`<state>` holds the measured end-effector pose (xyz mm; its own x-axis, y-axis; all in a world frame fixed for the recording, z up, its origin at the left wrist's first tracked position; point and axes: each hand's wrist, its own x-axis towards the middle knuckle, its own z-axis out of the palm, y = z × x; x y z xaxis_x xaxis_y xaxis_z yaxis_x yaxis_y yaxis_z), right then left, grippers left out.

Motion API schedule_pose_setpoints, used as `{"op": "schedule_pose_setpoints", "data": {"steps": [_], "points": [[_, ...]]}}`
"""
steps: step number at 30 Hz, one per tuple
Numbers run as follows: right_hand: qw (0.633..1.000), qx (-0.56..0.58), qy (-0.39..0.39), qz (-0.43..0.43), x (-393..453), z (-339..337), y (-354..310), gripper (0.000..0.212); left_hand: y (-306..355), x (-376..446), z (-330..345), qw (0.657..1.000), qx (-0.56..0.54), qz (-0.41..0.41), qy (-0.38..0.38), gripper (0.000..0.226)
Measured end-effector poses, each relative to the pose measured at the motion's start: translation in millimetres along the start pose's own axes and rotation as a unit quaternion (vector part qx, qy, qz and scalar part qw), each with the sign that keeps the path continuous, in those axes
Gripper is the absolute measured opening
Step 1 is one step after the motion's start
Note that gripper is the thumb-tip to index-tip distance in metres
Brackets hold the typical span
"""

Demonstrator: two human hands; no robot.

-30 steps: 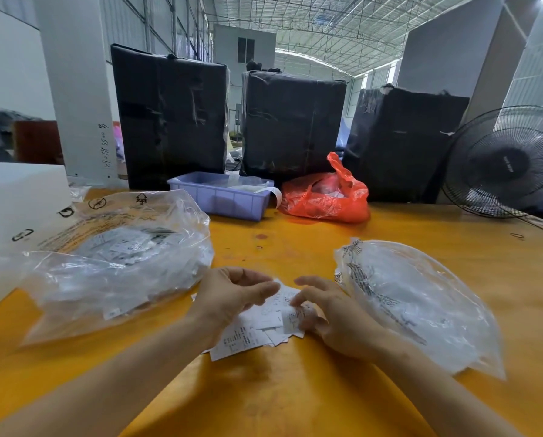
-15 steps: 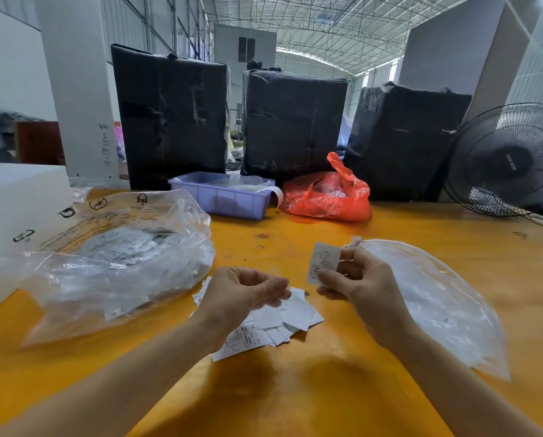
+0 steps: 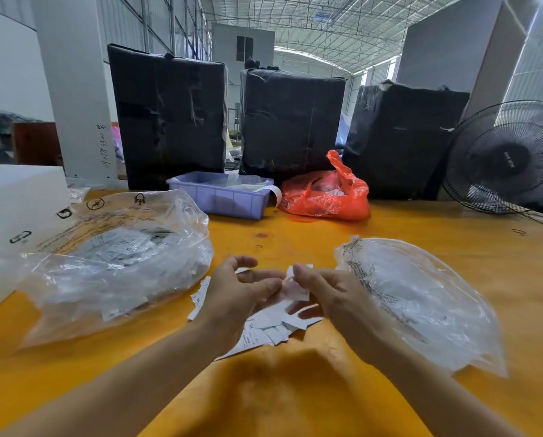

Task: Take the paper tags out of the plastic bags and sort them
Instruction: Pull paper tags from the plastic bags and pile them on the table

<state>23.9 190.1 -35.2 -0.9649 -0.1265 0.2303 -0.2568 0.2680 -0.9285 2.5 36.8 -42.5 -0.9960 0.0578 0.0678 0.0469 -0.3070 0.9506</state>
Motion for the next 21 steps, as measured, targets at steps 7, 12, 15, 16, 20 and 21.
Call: {"op": "schedule_pose_setpoints", "data": {"steps": [7, 12, 15, 16, 20, 21], "points": [[0.998, 0.046, -0.001, 0.031, 0.0, 2.4, 4.7, 0.030, 0.1, -1.8, -1.1, 0.994, 0.050, 0.094, 0.013, 0.038], [0.996, 0.035, 0.079, -0.014, 5.2, -4.9, 6.4, 0.008, -2.0, 1.2, -4.0, 0.991, 0.127, 0.050, -0.010, 0.042], [0.985, -0.107, 0.100, -0.089, 5.4, -8.7, 5.8, 0.010, -3.1, -0.3, -4.1, 0.972, 0.218, 0.023, -0.089, 0.047], [0.975, -0.167, 0.090, -0.113, 4.3, -8.7, 5.8, 0.009, -3.5, -2.0, -3.0, 0.966, 0.235, 0.025, -0.104, 0.050], [0.943, -0.271, 0.040, -0.190, -0.3, -1.6, 5.2, 0.008, -6.7, -4.0, -2.1, 0.962, 0.249, 0.044, -0.101, 0.052], [0.940, -0.277, 0.038, -0.196, -0.1, -0.6, 5.1, 0.010, -7.5, -3.4, -2.9, 0.963, 0.245, 0.046, -0.098, 0.043]]}}
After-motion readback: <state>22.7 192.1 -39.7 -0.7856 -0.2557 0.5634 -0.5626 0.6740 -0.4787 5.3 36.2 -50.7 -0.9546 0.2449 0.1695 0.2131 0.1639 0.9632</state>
